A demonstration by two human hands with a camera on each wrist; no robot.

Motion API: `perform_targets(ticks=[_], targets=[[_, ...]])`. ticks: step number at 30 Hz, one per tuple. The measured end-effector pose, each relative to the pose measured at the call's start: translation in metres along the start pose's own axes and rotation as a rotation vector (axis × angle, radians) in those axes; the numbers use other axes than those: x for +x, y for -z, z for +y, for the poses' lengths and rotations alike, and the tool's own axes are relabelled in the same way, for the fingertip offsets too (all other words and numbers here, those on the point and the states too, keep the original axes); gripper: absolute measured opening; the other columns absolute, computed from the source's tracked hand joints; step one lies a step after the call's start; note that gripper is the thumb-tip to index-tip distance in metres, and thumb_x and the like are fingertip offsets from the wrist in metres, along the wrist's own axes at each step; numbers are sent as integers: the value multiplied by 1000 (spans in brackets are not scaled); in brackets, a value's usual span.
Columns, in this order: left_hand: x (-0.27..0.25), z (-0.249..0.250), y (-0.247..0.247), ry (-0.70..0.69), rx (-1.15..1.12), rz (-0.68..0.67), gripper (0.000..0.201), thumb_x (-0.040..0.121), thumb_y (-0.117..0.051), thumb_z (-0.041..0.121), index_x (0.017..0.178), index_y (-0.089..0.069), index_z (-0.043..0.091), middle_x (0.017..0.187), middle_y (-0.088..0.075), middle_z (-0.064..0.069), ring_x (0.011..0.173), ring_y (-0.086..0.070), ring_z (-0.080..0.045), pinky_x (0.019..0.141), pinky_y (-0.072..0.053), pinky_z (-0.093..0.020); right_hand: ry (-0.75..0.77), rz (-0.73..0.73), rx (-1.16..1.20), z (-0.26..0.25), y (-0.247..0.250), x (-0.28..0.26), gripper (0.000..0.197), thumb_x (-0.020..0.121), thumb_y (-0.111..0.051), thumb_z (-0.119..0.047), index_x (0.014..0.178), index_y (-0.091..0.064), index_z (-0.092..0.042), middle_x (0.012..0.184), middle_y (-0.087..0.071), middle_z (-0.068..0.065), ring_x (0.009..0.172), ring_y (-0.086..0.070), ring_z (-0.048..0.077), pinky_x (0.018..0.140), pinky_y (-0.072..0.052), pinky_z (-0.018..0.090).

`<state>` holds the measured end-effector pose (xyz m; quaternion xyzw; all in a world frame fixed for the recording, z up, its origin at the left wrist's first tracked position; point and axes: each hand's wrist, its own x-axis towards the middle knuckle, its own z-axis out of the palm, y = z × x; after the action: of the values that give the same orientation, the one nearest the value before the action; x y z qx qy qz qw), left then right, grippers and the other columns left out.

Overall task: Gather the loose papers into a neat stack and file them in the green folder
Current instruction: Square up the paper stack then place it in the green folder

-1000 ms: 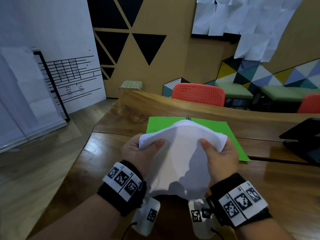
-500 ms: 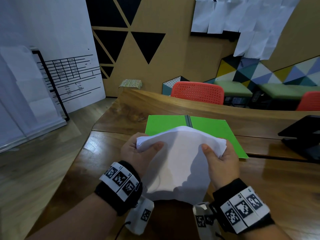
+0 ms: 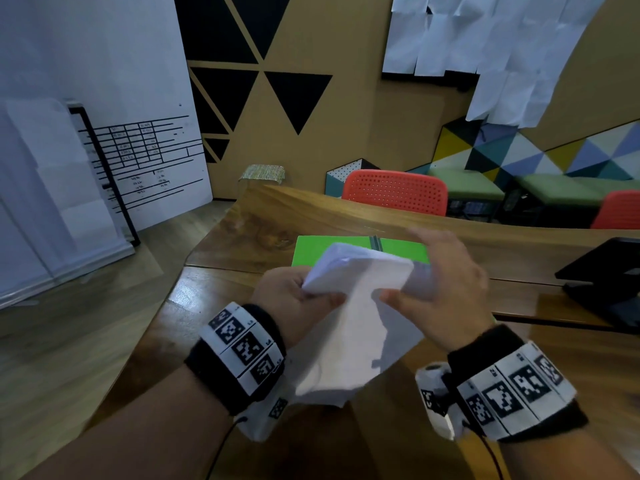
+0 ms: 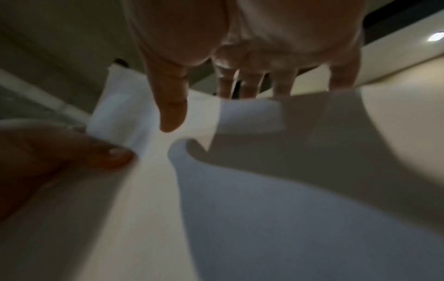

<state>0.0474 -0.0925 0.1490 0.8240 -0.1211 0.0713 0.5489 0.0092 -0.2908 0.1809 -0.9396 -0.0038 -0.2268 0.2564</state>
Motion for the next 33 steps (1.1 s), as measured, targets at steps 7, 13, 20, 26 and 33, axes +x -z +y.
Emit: perform_targets(ticks=[7,13,20,26,33], targets=[[2,-24,21,35,181,-211,25,60,-84,31,51,-62,30,48,-55,15,49,-45,3,49,-37,-14,134,-100,261,4,-8,6,18,71,-64,-29,75,-61,-11,65,-61,10,64,-56,26,64,-46,39],[-6,-72,71,450,-54,-153,30,43,-92,28,61,-70,18,59,-68,4,67,-65,-16,57,-48,-16,-198,-112,989,49,2,-2,14,69,-75,-16,84,-73,-17,75,-75,1,70,-66,20,65,-55,33],[-2,-46,38,269,-492,298,15,82,-66,14,96,-60,14,75,-66,0,59,-65,-9,43,-52,-17,-434,131,974,56,-47,-22,27,84,-55,7,88,-65,-18,73,-74,-11,76,-67,9,78,-52,36],[-20,-64,4,342,-333,213,16,82,-57,-1,71,-51,8,69,-55,-3,53,-55,-3,45,-47,-14,-682,134,882,71,-87,-50,18,80,-63,4,84,-64,-14,77,-70,-4,78,-63,19,77,-45,35],[-27,-76,2,325,-248,162,22,77,-69,17,77,-50,27,78,-61,-4,70,-57,-19,59,-50,-28,-785,156,932,71,-78,-50,10,83,-65,-24,88,-60,-17,101,-64,11,95,-58,27,90,-46,41]])
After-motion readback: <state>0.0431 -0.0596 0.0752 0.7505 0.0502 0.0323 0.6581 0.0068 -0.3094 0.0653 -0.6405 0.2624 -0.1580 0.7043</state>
